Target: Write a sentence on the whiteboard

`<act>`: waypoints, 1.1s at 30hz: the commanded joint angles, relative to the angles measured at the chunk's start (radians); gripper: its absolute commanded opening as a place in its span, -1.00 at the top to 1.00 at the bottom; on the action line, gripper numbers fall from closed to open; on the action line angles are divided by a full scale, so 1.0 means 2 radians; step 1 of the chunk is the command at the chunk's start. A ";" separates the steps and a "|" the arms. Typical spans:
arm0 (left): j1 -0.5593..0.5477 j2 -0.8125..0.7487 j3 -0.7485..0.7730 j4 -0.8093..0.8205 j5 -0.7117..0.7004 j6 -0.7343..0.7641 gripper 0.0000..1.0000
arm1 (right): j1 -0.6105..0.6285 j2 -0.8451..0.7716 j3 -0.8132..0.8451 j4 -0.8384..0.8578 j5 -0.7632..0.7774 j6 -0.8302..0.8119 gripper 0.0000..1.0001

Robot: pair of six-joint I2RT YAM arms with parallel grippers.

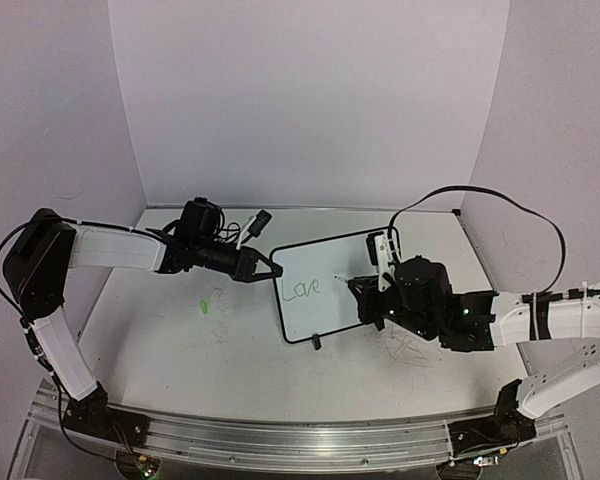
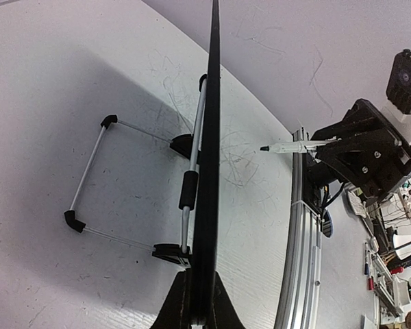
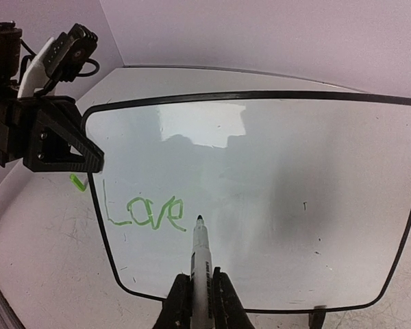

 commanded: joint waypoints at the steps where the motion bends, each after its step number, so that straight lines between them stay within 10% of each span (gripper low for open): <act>1: -0.001 -0.016 0.020 -0.022 0.003 0.003 1.00 | 0.000 0.001 0.008 0.014 0.031 0.004 1.00; 33: -0.001 -0.014 0.021 -0.025 0.003 0.005 1.00 | -0.005 0.033 0.042 0.012 0.051 -0.022 1.00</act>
